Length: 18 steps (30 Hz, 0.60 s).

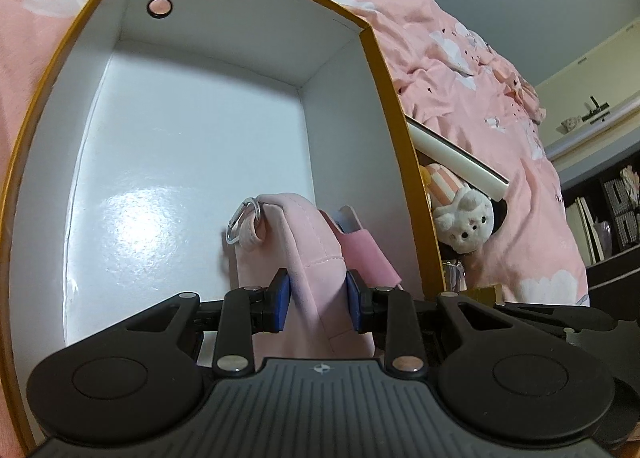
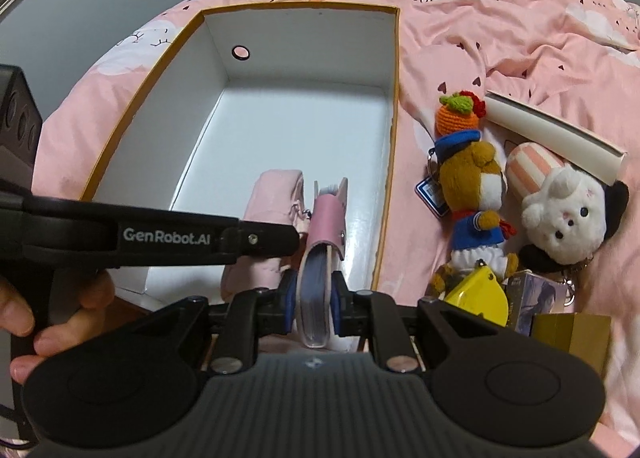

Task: Organize objects
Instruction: 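Place the pink card wallet into the shoebox beside the pouch with the right gripper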

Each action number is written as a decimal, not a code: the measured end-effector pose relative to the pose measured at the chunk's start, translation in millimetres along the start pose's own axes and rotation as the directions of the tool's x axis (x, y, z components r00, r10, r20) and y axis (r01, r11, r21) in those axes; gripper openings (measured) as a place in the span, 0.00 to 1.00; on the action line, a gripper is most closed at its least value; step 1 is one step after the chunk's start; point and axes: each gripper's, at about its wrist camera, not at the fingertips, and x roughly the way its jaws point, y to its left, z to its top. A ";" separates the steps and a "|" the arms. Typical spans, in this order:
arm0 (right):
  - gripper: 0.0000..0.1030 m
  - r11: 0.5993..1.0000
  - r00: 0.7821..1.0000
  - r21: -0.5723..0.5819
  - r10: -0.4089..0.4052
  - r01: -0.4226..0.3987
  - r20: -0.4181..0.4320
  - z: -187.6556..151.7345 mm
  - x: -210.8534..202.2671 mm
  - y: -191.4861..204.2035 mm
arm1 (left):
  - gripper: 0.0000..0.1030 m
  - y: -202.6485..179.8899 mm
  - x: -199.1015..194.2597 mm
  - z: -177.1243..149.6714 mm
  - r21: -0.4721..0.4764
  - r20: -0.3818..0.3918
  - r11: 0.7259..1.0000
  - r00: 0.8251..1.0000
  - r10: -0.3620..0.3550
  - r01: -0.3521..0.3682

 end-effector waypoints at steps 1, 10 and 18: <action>0.19 1.000 1.000 -0.001 -0.001 0.001 -0.003 -1.0 -0.8 0.7 | 0.32 -1.0 0.5 0.5 0.007 -0.002 1.000 1.000 0.000 0.000; 0.43 0.998 0.996 0.027 0.059 -0.061 0.069 -8.2 -34.8 -8.5 | 0.32 -7.7 6.4 -0.9 0.042 -0.029 0.999 0.999 -0.021 0.023; 0.50 0.987 0.981 0.121 -0.120 0.103 0.151 -12.7 -45.4 -39.2 | 0.32 -19.0 7.7 -1.4 0.108 -0.047 0.994 0.999 -0.021 0.026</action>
